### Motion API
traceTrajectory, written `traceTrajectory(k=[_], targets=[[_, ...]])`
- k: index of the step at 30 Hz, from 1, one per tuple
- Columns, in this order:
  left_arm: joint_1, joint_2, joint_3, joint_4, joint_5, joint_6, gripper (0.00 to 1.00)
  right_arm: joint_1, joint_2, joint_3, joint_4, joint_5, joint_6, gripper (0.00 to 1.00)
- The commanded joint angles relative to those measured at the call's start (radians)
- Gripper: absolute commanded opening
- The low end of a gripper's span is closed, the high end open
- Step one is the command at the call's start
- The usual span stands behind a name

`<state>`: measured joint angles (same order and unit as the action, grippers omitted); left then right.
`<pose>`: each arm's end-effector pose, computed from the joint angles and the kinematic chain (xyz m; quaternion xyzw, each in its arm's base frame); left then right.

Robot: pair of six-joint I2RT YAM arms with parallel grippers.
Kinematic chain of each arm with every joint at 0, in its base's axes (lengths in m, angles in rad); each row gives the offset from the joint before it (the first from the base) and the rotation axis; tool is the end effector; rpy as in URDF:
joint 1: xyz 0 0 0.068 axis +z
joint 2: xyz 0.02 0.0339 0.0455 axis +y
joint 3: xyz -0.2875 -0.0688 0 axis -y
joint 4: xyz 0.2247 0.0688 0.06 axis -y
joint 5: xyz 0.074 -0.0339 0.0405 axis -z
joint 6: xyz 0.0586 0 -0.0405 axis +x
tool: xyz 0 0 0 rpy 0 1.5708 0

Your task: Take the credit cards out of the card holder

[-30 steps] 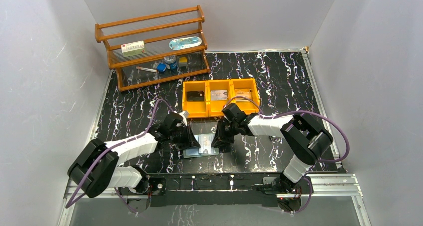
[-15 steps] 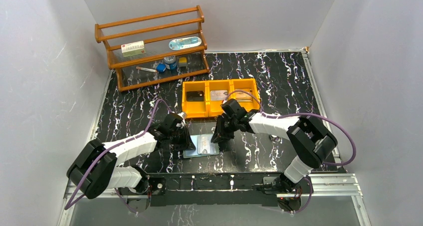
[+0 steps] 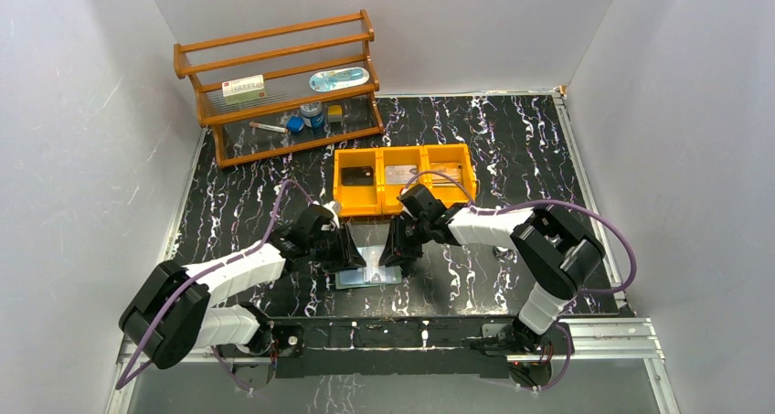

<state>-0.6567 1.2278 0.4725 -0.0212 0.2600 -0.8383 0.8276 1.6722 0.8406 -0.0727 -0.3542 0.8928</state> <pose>0.1660 -0.1470 0.1824 -0.0330 0.9152 -0.3484 0.2000 0.2046 0.2527 0.1725 -0.0273 0.9316 0.3527 0.0838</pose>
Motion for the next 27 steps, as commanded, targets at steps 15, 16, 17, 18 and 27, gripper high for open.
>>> traceTrajectory(k=[15,16,17,18,27], targets=[[0.0,0.033,-0.092,0.107,-0.002,-0.12,0.36,0.004,0.063,-0.084,0.046,-0.001,0.086,0.27],[0.0,0.014,-0.097,0.094,-0.024,-0.125,0.37,0.003,0.088,-0.086,0.035,0.008,0.089,0.27],[0.0,-0.007,-0.099,0.079,-0.048,-0.124,0.4,0.004,0.094,-0.084,0.025,0.015,0.089,0.27],[0.0,-0.027,-0.096,0.055,-0.069,-0.118,0.44,0.004,0.095,-0.084,0.017,0.023,0.089,0.27],[0.002,0.034,-0.069,0.068,-0.018,-0.071,0.47,0.004,0.107,-0.072,-0.001,0.031,0.08,0.26]])
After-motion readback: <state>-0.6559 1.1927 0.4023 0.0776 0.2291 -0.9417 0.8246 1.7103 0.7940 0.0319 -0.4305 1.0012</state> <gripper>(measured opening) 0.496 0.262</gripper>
